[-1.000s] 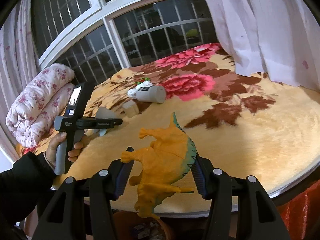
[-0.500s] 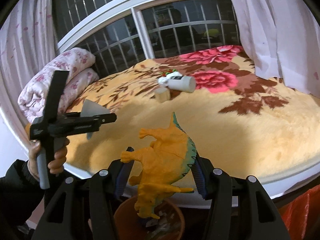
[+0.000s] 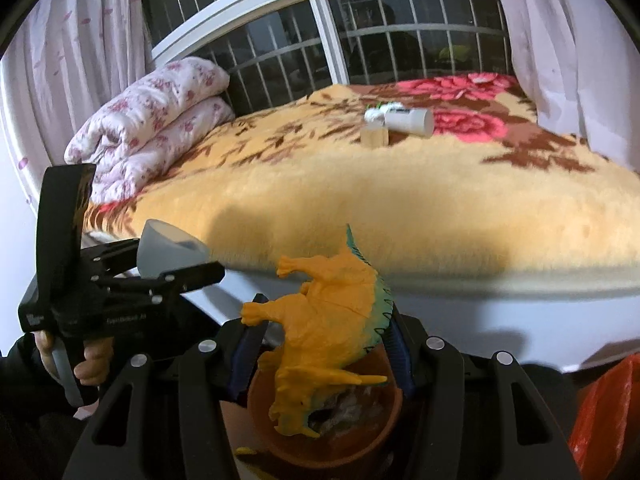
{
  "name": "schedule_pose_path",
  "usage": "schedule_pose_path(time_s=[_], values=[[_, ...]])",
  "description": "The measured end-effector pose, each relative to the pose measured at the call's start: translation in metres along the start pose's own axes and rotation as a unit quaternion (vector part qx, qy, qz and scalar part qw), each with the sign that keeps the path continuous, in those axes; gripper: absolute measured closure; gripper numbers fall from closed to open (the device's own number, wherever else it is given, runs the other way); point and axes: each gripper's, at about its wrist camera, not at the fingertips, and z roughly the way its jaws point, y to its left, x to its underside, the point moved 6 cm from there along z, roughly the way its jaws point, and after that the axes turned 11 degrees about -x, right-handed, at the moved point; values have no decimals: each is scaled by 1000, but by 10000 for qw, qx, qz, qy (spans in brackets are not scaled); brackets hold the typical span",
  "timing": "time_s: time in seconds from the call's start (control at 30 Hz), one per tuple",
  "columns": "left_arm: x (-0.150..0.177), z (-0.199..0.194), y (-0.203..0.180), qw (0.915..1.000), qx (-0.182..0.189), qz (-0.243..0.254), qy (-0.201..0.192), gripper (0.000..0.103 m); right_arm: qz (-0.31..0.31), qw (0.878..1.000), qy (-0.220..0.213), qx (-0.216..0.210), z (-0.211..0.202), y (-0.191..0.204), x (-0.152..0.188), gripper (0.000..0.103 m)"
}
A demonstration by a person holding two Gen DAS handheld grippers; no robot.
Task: Collect trash
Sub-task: 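Lower both grippers over the orange bin and open them to drop the items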
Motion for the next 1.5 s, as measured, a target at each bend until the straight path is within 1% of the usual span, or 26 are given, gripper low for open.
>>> schedule_pose_path(time_s=[0.1, 0.2, 0.27, 0.33, 0.43, 0.53, 0.7, 0.83, 1.07, 1.23, 1.5], values=[[21, 3, -4, 9998, -25, 85, 158, 45, 35, 9999, 119, 17, 4, -1, 13, 49], [39, 9, -10, 9992, -93, 265, 277, 45, 158, 9996, 217, -71, 9, -4, 24, 49], [51, 17, -13, 9985, -67, 332, 424, 45, 219, 9993, 291, -89, 14, -5, 31, 49], [58, 28, -13, 9979, -31, 288, 577, 45, 223, 9989, 397, -76, 23, -6, 38, 49], [65, 40, -11, 9969, 47, 203, 762, 45, 231, 9979, 586, -166, 38, -5, 48, 49], [69, 49, -9, 9959, 115, 157, 879, 45, 286, 9967, 721, -232, 51, -5, 55, 49], [78, 63, -6, 9936, 142, 127, 1110, 45, 421, 9957, 784, -264, 59, -13, 60, 49], [83, 71, -6, 9915, 237, 81, 1277, 45, 486, 9935, 974, -332, 68, -16, 66, 49], [91, 84, -11, 9879, 273, 123, 1519, 45, 506, 9910, 1187, -371, 80, -23, 75, 49], [91, 92, -8, 9862, 284, 123, 1625, 45, 595, 9894, 1271, -367, 86, -27, 78, 49], [91, 97, -11, 9853, 255, 182, 1676, 45, 581, 9885, 1349, -370, 92, -26, 79, 49]])
